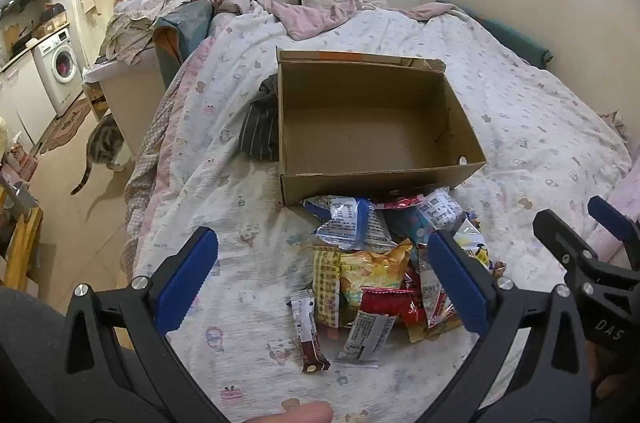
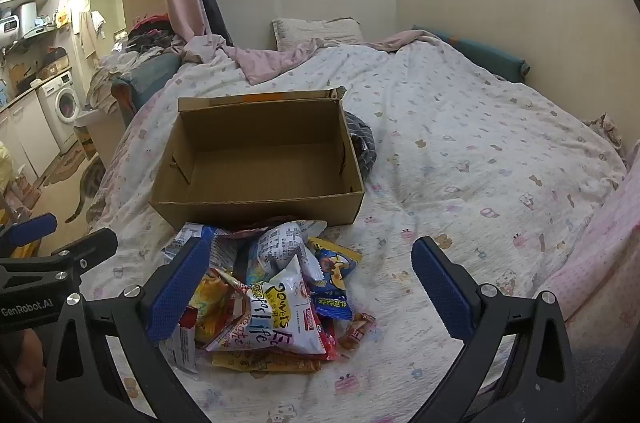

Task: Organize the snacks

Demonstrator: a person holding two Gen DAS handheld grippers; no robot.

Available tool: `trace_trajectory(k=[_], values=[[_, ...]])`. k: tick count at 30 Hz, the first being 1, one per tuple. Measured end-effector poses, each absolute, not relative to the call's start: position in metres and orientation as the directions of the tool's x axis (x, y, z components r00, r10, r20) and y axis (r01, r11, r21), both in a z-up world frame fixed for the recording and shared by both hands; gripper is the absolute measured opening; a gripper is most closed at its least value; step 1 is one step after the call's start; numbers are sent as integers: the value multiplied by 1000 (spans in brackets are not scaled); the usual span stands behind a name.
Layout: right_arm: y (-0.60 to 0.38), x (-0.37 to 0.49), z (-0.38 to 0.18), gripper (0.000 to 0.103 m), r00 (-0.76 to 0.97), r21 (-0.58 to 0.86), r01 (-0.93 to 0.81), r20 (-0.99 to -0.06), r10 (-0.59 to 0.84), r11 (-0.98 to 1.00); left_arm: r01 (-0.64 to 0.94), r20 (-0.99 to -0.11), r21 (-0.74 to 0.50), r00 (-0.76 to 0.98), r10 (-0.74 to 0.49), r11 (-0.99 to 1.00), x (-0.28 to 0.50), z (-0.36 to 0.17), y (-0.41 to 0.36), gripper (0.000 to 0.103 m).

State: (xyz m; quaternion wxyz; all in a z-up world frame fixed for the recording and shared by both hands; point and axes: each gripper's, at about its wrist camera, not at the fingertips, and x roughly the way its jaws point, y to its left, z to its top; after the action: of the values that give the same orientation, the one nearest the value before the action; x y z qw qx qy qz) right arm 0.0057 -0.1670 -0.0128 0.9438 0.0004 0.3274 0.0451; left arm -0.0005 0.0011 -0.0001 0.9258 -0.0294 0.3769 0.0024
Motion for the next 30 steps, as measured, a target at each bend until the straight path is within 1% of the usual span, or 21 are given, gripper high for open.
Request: trace_trajectory(k=[30], values=[[-171,9,-14,103,776,41,-79,-625,87,996,-29,-706,-49,709,-14,998,1,1,2,103]])
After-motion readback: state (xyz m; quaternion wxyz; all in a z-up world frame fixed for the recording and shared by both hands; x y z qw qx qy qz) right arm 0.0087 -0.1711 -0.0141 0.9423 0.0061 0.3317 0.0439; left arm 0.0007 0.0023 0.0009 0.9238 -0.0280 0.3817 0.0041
